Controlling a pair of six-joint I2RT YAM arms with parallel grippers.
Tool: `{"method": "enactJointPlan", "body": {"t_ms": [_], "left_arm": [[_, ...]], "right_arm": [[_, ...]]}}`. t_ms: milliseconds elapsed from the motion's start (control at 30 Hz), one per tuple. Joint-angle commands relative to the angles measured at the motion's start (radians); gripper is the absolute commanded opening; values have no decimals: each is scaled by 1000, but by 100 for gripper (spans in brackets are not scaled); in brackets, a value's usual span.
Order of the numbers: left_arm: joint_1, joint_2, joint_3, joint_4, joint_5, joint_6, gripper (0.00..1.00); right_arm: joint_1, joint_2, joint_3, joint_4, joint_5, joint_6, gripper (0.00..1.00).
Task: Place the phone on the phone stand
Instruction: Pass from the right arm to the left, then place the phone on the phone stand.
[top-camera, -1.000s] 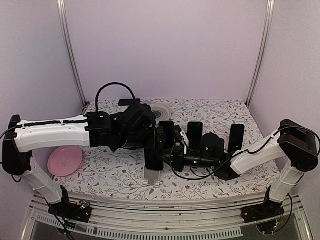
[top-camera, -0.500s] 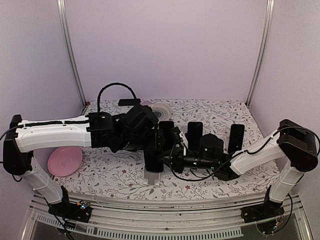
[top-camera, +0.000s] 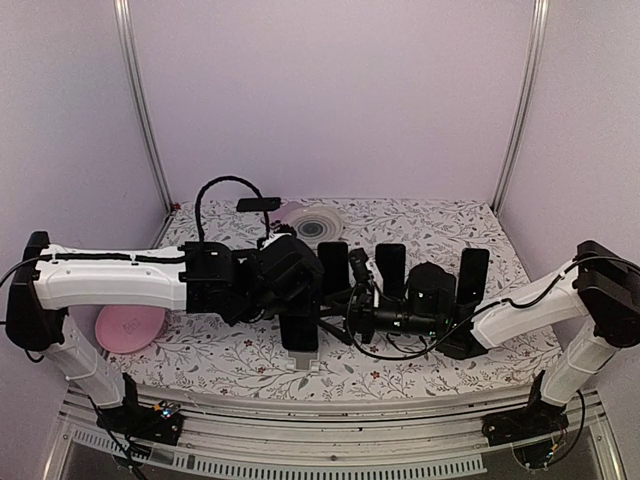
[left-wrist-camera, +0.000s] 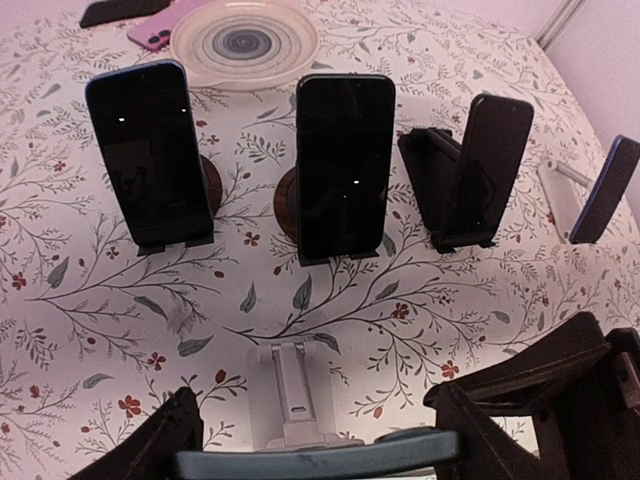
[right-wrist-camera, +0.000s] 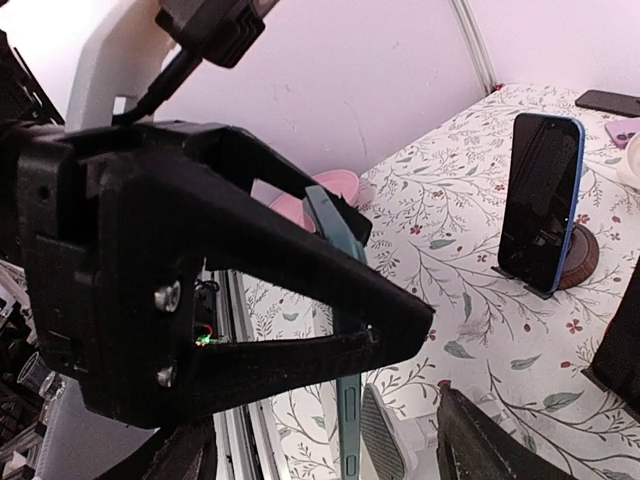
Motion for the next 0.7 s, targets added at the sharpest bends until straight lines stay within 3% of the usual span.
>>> {"method": "enactJointPlan", "body": {"t_ms": [0,300,667], "left_arm": [[-34,17,-28,11,-94,-78,37],[-66,96,-12,13,-145,-117,37],[-83,136,-9,-7,-151,-145,37]], "right_arm": [[-21,-107,-37,-46,38,3,81],[-109,-294,-132,-114,69,41,98],[-142,-403,-156,-181,119,25,99]]}}
